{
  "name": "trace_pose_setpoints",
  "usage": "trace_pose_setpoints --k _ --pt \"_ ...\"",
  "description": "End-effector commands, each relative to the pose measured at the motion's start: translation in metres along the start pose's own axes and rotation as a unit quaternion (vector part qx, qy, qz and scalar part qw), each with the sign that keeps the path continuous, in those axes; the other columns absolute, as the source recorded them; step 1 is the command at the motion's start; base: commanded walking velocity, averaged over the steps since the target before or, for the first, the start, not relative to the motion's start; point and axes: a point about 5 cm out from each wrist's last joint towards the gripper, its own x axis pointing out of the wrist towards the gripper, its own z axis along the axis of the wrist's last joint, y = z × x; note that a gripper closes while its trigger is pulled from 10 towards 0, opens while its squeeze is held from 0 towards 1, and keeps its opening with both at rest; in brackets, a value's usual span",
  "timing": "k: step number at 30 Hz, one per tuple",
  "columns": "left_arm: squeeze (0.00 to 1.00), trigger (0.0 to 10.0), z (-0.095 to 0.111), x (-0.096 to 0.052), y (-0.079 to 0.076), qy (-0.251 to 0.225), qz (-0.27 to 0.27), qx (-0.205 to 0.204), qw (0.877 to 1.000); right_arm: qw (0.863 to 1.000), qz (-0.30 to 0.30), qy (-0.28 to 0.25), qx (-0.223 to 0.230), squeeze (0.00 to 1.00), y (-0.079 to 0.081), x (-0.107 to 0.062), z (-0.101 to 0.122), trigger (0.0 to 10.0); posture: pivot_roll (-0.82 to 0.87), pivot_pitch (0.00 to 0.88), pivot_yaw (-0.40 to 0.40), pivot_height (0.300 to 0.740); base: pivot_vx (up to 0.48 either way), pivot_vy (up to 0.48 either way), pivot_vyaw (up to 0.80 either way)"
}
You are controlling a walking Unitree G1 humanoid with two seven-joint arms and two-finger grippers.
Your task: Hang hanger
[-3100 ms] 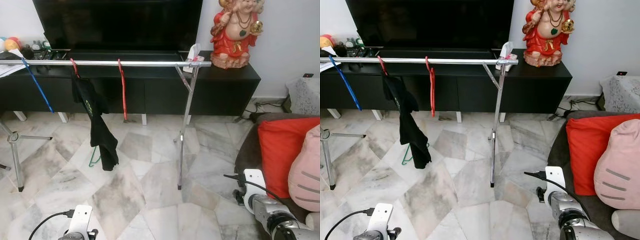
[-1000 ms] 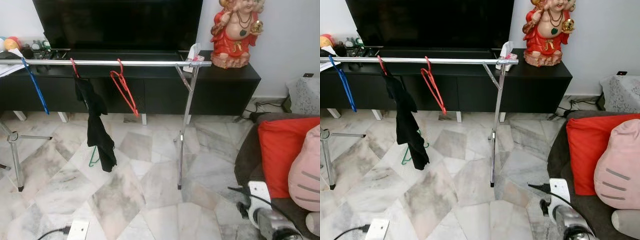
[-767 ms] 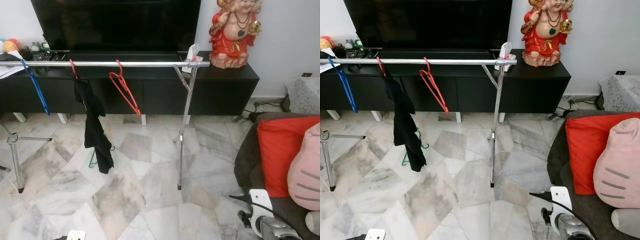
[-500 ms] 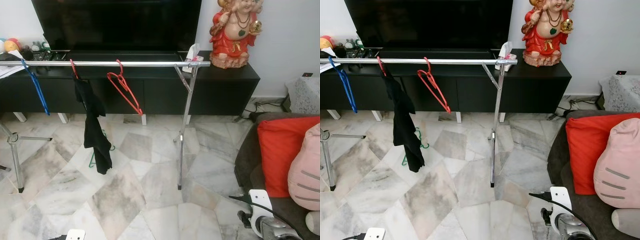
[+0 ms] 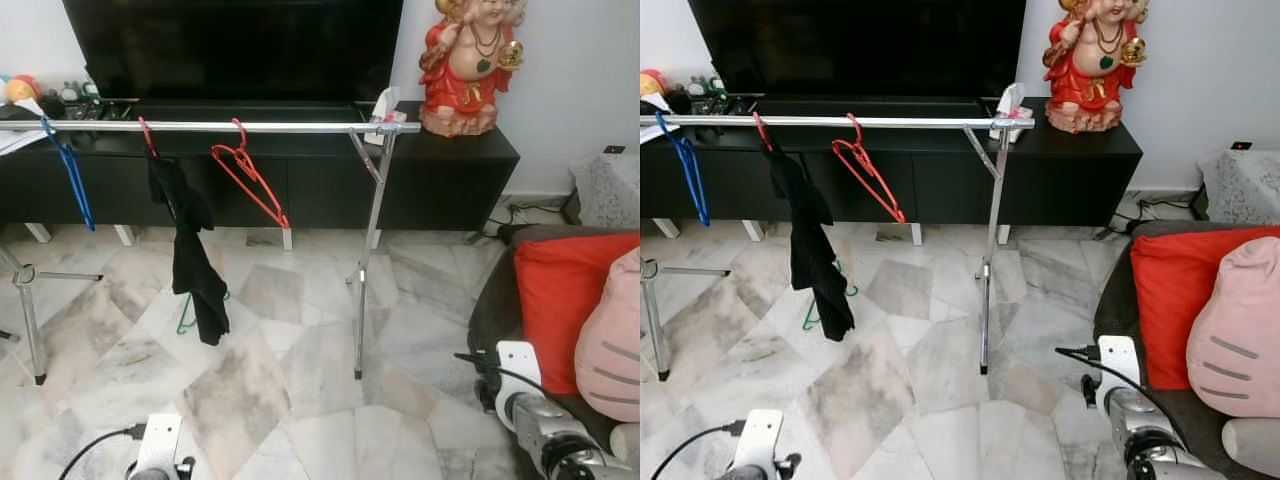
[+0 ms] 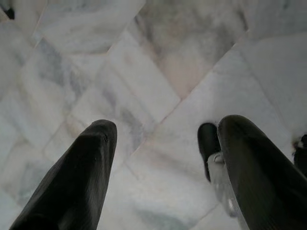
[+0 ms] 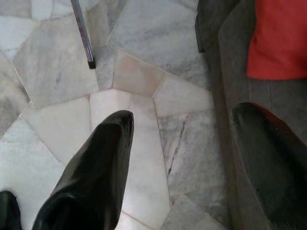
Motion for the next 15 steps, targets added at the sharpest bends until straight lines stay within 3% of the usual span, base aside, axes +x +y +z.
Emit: trace_pose_setpoints --k 1,9,15 --pt "0.0 10.0 0.001 0.0 -0.003 0.007 -0.005 0.003 1.0 1.0 -0.006 -0.011 0.009 0.0 -0.002 0.0 0.008 10.0 -0.06 0.0 -0.072 0.74 0.0 0.0 0.0" --pt "0.0 10.0 0.006 0.001 -0.001 0.007 -0.008 0.014 1.0 1.0 0.009 0.002 -0.004 0.0 0.003 0.0 0.012 10.0 -0.06 0.0 -0.065 0.74 0.0 0.0 0.0" --pt "0.0 10.0 -0.005 0.0 0.005 0.023 0.002 0.019 1.0 1.0 0.009 0.029 0.0 0.0 0.004 0.0 0.0 10.0 -0.07 0.0 -0.043 0.74 0.0 0.0 0.0"
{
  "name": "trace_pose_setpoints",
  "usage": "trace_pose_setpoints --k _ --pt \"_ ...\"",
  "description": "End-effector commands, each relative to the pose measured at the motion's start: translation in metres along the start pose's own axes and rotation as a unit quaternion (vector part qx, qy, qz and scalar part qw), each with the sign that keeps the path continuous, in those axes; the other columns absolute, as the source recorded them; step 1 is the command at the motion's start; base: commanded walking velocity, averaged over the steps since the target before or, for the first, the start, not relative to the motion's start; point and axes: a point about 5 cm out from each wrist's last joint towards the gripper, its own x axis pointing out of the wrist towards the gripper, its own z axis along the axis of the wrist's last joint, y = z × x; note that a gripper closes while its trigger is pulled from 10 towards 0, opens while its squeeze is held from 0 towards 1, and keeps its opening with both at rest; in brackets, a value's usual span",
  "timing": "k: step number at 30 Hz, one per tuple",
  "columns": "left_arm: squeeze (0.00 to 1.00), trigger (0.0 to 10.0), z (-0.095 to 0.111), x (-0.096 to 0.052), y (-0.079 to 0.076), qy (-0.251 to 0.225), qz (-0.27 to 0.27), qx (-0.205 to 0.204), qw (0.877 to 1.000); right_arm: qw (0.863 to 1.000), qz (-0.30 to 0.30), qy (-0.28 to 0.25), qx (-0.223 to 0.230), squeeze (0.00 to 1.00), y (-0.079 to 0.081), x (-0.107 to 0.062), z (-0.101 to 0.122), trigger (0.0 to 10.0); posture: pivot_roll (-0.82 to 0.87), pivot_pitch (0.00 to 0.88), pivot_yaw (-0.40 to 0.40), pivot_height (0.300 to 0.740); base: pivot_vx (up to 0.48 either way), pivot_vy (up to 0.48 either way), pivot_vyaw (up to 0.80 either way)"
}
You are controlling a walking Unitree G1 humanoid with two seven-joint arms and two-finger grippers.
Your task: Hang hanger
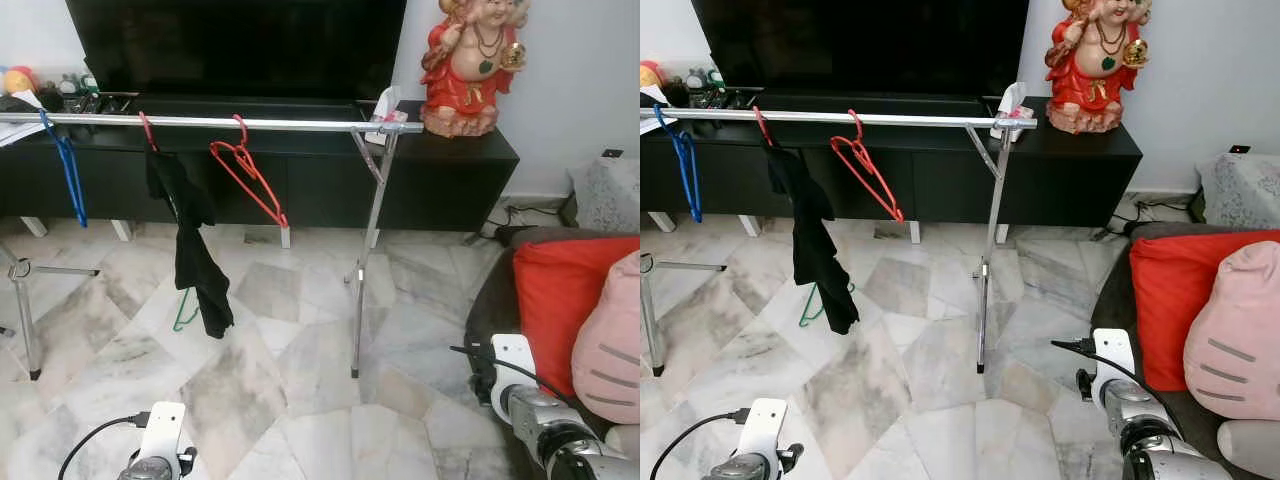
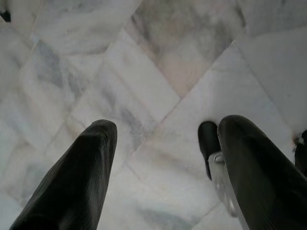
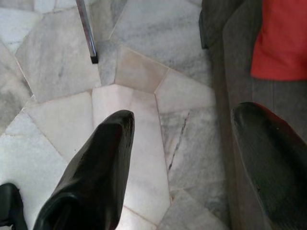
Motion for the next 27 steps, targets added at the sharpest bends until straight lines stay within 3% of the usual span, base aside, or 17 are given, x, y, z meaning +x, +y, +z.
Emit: trace_pose_setpoints --k 1,9,14,27 --pt "0.0 10.0 -0.009 -0.001 0.002 0.015 0.002 0.008 1.0 1.0 -0.001 0.012 0.006 0.0 0.0 0.0 -0.005 10.0 -0.07 0.0 -0.039 0.74 0.0 0.0 0.0" --pt "0.0 10.0 -0.059 -0.011 0.011 0.05 0.01 0.015 0.999 0.998 -0.003 0.057 0.019 0.0 -0.008 -0.001 -0.051 10.0 -0.1 0.003 -0.011 0.74 0.0 0.0 0.0" --pt "0.0 10.0 -0.084 -0.019 0.013 0.074 0.009 0.017 0.997 0.997 0.002 0.08 0.009 0.0 -0.017 -0.005 -0.072 10.0 -0.11 0.071 -0.013 0.74 0.0 0.0 0.0" --pt "0.0 10.0 -0.084 -0.019 0.012 0.071 0.011 0.016 0.997 0.997 0.009 0.079 -0.004 0.0 -0.018 -0.005 -0.072 10.0 -0.1 0.053 -0.02 0.74 0.0 0.0 0.0"
